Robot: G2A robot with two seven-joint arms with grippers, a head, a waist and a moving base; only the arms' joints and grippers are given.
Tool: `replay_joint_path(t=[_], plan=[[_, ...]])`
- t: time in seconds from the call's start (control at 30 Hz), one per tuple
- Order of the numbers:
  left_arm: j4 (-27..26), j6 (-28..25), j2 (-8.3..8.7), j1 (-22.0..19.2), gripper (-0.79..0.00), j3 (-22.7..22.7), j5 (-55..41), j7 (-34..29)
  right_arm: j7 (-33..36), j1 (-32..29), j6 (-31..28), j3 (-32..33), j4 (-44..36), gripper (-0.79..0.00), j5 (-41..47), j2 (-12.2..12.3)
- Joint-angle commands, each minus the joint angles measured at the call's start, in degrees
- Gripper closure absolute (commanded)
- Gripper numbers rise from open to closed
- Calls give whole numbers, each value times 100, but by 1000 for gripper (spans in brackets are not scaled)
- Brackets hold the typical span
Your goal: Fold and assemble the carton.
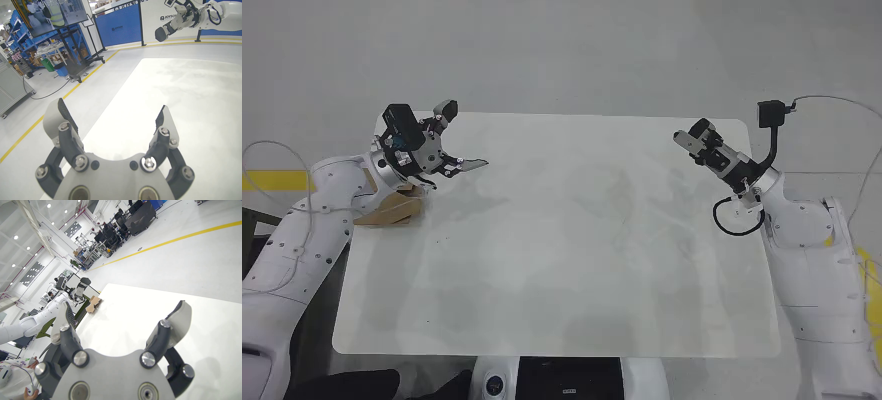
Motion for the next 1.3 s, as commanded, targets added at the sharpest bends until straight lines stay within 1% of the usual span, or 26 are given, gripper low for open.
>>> replay_joint_path(t=[0.0,0.7,0.77,0.83,0.87,1.03,1.1,1.27], plan=[[0,0,0,0,-785,0,0,0,0,0,0,0,0,-784,0,0],[31,22,-1,28,-785,-12,-58,-9,0,0,0,0,0,-785,0,0],[102,16,-1,160,-785,-116,-452,-137,0,0,0,0,0,-785,0,0],[164,-168,2,260,-785,-234,-929,-232,0,0,0,0,0,-785,0,0],[195,-229,13,275,-785,-295,-1021,-338,0,0,0,0,0,-785,0,0],[607,-558,60,409,-785,-677,-1974,-764,0,0,0,0,0,-785,0,0],[722,-715,93,417,-785,-834,-2264,-1050,0,0,0,0,0,-785,0,0],[1045,-708,181,428,-785,-1250,-2831,-1779,0,0,0,0,0,-785,0,0]])
